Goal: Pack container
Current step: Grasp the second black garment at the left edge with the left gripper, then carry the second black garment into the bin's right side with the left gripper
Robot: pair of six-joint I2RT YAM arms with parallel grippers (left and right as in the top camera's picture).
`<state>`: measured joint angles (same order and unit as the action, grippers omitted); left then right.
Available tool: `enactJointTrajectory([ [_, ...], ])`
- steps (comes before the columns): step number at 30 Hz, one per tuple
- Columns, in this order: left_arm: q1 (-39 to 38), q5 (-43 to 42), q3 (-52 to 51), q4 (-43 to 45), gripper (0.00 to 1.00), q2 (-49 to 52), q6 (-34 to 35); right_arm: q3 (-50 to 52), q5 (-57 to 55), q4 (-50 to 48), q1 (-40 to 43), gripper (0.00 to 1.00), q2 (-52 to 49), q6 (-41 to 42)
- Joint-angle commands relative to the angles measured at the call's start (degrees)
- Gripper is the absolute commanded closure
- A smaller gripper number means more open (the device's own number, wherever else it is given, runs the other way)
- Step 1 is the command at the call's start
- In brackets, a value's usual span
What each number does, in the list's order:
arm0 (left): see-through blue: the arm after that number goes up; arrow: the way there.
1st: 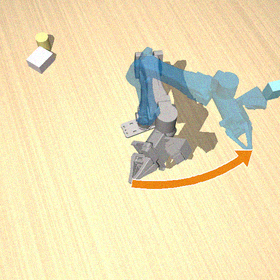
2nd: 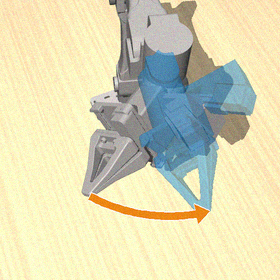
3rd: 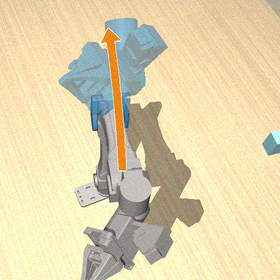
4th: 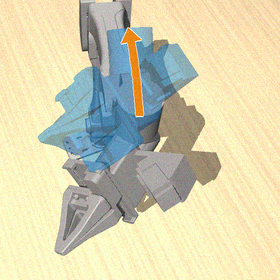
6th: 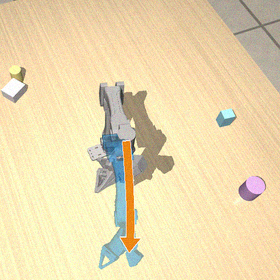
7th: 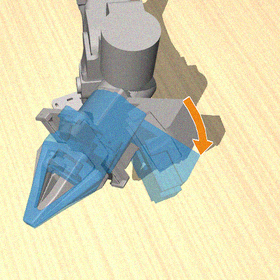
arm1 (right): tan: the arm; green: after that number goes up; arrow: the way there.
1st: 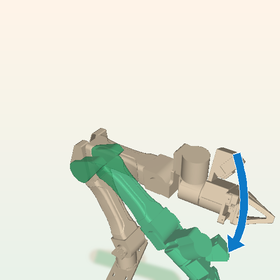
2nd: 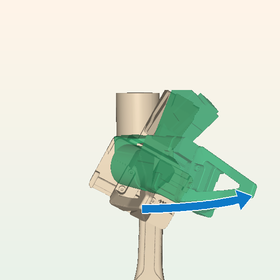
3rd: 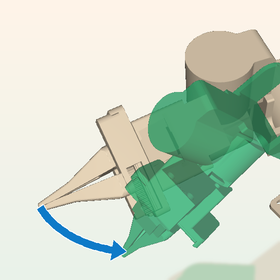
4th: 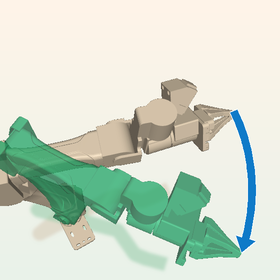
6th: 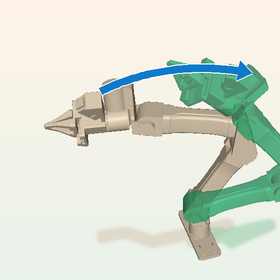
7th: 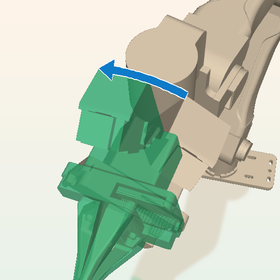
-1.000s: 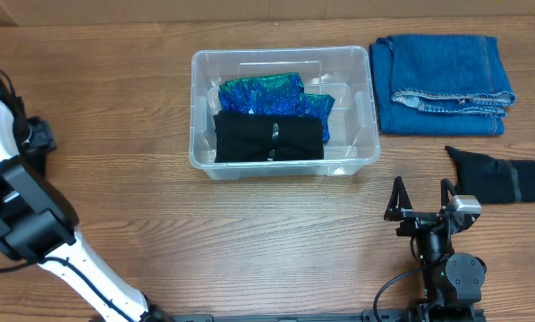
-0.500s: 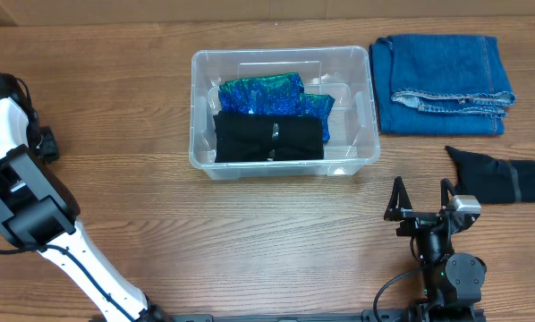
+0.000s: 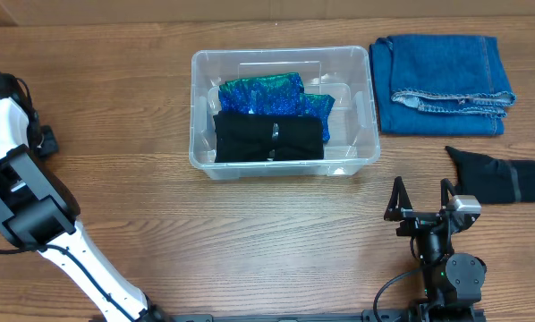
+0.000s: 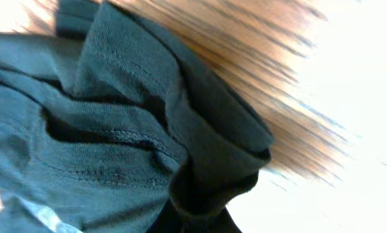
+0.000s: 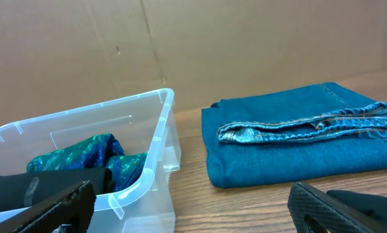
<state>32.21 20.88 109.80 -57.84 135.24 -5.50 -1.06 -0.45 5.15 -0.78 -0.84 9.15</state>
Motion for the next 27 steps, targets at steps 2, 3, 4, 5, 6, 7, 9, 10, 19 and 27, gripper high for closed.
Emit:
enactJointTrajectory([
  [2,-3.2,-10.9,4.4,-5.7,0.96,0.0,2.1,0.6,-0.3,-0.3,-0.1,0.0,0.7,-0.2],
  [3,-4.2,-13.5,7.5,-8.3,0.96,0.0,2.6,0.6,-0.3,-0.3,-0.1,0.0,0.7,-0.2],
  [4,-4.9,-14.4,9.7,-9.9,0.96,0.0,2.6,0.6,-0.3,-0.3,-0.1,0.0,0.7,-0.2],
  [5,-5.6,-14.6,12.1,-11.6,0.96,0.0,2.6,0.6,-0.3,-0.3,-0.1,0.0,0.7,-0.2],
  [6,-6.7,-14.5,15.6,-14.1,0.96,0.0,2.5,0.6,-0.3,-0.3,-0.1,0.0,0.7,-0.2],
  [7,-8.2,-15.0,20.9,-17.3,0.96,0.0,2.6,0.6,-0.3,-0.3,-0.1,0.0,0.7,-0.2],
  [9,-10.0,-16.8,26.9,-20.2,0.96,0.0,2.6,0.6,-0.3,-0.3,-0.1,0.0,0.7,-0.2],
  [10,-10.8,-17.6,29.4,-21.2,0.96,0.0,2.5,0.6,-0.3,-0.3,-0.1,0.0,0.7,-0.2],
  [19,-22.7,-20.3,51.9,-27.9,0.96,0.0,0.0,0.6,-0.3,-0.3,-0.1,0.0,0.7,-0.2],
  [27,-35.3,-14.9,69.5,-30.2,0.96,-0.1,-4.9,0.6,-0.3,-0.3,-0.1,0.0,0.7,-0.2],
])
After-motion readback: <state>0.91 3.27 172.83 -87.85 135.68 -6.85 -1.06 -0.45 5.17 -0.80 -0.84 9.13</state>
